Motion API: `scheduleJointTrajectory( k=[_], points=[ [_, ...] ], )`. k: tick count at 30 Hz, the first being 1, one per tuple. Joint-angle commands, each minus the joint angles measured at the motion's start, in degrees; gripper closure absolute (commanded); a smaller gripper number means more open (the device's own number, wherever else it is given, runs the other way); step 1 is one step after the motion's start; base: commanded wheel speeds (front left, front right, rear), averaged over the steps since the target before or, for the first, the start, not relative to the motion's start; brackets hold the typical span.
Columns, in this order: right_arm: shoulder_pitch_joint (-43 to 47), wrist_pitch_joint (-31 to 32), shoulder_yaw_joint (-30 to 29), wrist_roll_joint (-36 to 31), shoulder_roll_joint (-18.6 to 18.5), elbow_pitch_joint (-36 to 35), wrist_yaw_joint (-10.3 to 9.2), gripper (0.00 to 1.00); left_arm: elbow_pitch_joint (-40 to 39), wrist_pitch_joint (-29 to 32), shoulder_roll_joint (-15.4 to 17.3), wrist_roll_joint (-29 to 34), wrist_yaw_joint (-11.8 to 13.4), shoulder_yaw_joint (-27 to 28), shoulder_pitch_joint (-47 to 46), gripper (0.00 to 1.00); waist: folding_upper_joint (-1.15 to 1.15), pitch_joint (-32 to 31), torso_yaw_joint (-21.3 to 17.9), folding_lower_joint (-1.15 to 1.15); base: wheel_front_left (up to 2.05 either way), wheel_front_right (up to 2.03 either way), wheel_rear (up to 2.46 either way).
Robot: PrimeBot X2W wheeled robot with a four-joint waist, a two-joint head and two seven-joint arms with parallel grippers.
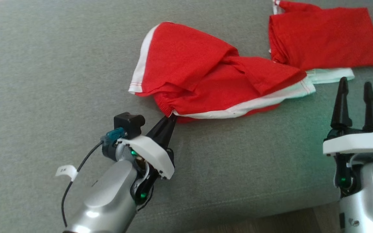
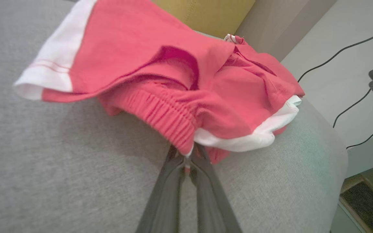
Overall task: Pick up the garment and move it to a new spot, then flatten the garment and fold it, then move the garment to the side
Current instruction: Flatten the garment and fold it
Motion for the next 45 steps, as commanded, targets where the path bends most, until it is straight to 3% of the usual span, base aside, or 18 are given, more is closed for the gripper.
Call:
scheduleJointTrajectory(
  k=[1,9,20,29,30,32,33,39,45],
  points=[
    [-1.15,0.37,1.16,-0.64,-0.17,-0.98,0.39,0.0,-2.23,-0.33,1.38,1.2,-0.35,1.77,0.2,1.0,0.0,-0.9,1.26,0.0,0.0,0.0,0.0],
    [-1.31,5.21,1.02,-3.37,-0.17,6.14,0.39,0.0,-5.32,-0.33,3.25,5.87,-0.35,3.64,3.61,1.0,0.0,-3.31,5.53,0.0,0.0,0.0,0.0],
    [-3.05,9.52,3.98,-3.28,-0.17,15.09,0.39,0.0,-7.38,-0.33,3.11,9.14,-0.35,5.72,4.85,1.0,0.0,-2.36,7.38,0.0,0.0,0.0,0.0],
    [-4.14,8.65,5.58,-3.43,-0.17,17.5,0.39,0.0,-7.56,-0.33,2.95,9.56,-0.35,6.13,4.71,1.0,0.0,-2.02,7.44,0.0,0.0,0.0,0.0],
    [-4.23,8.72,5.86,-3.41,-0.17,17.63,0.39,0.19,-7.51,-0.33,2.94,9.6,-0.35,6.22,4.7,1.0,0.0,-2.03,7.42,0.0,0.0,0.0,0.0],
    [-4.33,8.9,6.43,-3.25,-0.17,17.79,0.39,0.68,-7.35,-0.33,2.93,9.71,-0.35,6.38,4.66,1.0,0.0,-2.05,7.37,0.0,0.0,0.0,0.0],
    [-4.33,9.15,6.79,-3.27,-0.17,17.88,0.39,1.0,-7.26,-0.33,2.92,9.79,-0.35,6.41,4.63,1.0,0.0,-2.07,7.38,0.0,0.0,0.0,0.0],
    [-4.18,9.38,7.17,-3.91,-0.17,17.21,0.39,1.0,-6.71,-0.33,3.56,10.82,-0.35,6.08,4.35,1.0,0.0,-2.56,7.55,0.0,0.0,0.0,0.0],
    [-5.11,9.87,8.37,-6.93,-0.2,11.53,0.39,1.0,-7.0,-0.25,5.49,10.92,-0.35,3.74,3.64,1.0,0.0,-4.44,8.11,0.0,0.0,0.0,0.0]
  ],
)
